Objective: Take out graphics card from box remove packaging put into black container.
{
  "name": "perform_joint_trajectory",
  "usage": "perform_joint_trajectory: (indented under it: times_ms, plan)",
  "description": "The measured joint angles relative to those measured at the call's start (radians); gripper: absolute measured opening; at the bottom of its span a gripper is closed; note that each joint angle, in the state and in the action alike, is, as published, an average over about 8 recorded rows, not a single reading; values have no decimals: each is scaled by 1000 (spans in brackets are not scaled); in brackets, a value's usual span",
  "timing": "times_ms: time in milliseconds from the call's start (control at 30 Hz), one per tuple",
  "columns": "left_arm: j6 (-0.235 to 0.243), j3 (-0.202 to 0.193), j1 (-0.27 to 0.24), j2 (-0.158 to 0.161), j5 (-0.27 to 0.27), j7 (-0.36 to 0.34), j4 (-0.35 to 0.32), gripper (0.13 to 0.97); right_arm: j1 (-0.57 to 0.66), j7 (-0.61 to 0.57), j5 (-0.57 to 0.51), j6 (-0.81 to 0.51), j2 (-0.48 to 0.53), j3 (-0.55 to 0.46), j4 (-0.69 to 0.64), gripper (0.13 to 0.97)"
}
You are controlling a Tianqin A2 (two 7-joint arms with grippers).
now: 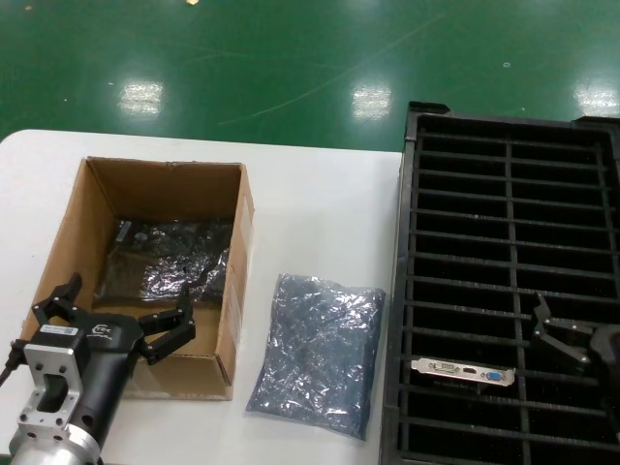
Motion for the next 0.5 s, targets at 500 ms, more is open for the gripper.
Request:
perform_joint_trajectory:
  times_ms: [500]
  plan:
    - [0, 0, 0, 0, 0, 0, 0, 966, 0, 0, 0, 0, 0, 0, 0, 966]
